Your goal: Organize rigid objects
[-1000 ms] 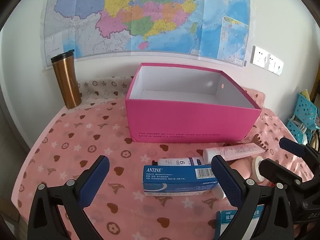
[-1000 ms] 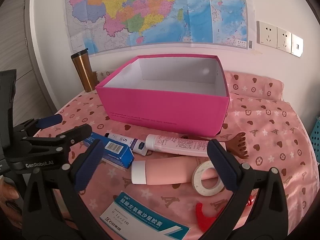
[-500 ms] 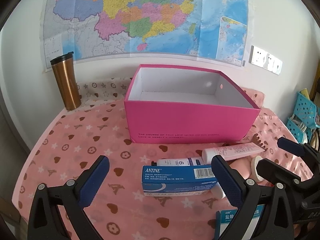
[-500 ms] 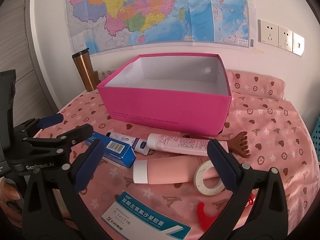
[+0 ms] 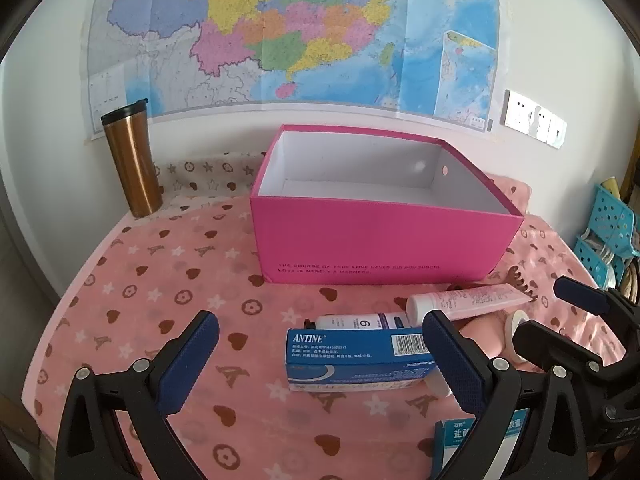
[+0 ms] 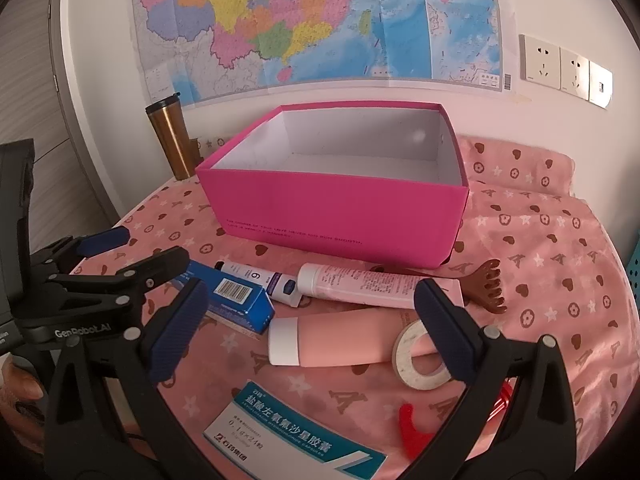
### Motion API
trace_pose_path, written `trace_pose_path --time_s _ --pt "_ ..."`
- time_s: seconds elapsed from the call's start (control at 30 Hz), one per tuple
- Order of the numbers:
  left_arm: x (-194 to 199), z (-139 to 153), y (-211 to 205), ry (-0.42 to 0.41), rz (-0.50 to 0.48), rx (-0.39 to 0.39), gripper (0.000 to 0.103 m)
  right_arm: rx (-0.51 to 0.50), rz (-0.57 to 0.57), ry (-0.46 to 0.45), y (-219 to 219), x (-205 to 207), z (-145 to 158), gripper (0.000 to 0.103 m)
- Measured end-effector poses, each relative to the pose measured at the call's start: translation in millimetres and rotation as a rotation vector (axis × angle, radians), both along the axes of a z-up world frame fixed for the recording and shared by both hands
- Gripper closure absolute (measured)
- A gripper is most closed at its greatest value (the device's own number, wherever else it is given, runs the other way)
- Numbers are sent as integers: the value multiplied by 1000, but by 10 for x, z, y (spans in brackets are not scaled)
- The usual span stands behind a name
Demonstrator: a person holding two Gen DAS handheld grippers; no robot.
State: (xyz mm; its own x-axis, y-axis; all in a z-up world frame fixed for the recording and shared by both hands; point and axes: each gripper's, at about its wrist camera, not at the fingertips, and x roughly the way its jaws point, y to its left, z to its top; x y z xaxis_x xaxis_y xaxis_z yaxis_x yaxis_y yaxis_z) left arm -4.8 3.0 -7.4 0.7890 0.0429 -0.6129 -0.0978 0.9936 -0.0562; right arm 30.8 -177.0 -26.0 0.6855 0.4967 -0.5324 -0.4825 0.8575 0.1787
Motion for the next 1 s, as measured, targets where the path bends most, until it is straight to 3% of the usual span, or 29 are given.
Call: trace_pose_path --time_s 0.47,0.73,0.83,0.93,1.0 --pt "-80 -40 -46 -4 -40 -1 0 6 8 13 -47 -53 -29 0" --pt "-320 -174 -232 42 -306 -27 0 -5 70 113 -339 -312 -278 2" --pt "-361 -273 -317 82 -375 -43 1 -14 77 167 -459 -427 -408 9" --pt "-383 -360 -429 119 -428 -55 10 -3 80 217 -551 -511 -522 23" --pt "-396 -401 -499 139 -477 -70 14 19 90 251 -589 -562 -596 25"
